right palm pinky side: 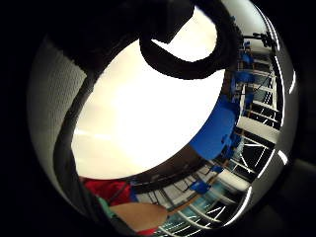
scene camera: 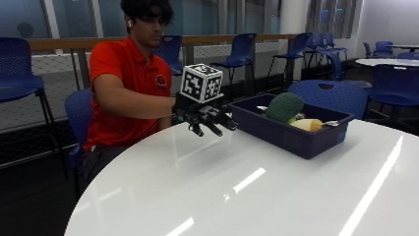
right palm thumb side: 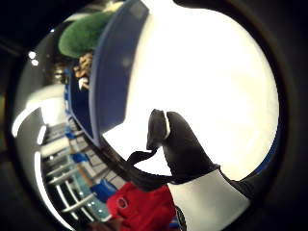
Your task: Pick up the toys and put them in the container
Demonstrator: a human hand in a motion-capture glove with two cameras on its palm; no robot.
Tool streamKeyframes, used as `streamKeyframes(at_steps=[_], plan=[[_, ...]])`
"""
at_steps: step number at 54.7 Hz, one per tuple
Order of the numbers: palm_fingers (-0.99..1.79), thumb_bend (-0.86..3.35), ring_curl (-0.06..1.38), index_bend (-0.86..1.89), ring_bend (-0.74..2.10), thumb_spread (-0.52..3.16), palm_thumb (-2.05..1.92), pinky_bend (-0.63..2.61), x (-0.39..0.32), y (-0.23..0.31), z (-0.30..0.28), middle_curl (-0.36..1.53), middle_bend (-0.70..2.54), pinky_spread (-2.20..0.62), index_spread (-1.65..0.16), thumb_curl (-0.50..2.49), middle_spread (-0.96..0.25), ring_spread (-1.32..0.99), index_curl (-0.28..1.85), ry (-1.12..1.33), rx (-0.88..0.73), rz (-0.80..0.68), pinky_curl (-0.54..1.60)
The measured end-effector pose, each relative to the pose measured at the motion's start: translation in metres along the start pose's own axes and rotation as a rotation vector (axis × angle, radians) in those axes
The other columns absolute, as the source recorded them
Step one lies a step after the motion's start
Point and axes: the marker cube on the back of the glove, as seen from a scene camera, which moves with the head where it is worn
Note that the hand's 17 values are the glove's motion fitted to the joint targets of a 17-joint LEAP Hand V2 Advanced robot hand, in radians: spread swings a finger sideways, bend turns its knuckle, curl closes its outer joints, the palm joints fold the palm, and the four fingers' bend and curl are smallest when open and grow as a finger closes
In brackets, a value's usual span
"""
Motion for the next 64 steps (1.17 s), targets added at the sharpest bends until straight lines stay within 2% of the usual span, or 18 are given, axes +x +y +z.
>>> streamKeyframes(at_steps=[23,42,64], plan=[[-0.16,-0.01,0.31,0.18,0.16,1.33,0.06,0.93,0.036,0.018,0.021,0.24,0.13,0.11,-0.35,0.33,-0.05,0.04,0.27,-0.074,0.097,0.035,0.32],[-0.15,-0.01,0.27,0.17,0.17,1.34,0.07,0.90,0.053,0.041,0.022,0.22,0.13,0.11,-0.36,0.32,-0.05,0.04,0.31,-0.101,0.100,0.004,0.32],[-0.15,-0.01,0.25,0.17,0.17,1.33,0.07,0.88,0.065,0.053,0.022,0.21,0.13,0.11,-0.36,0.31,-0.05,0.03,0.32,-0.082,0.078,0.066,0.32]])
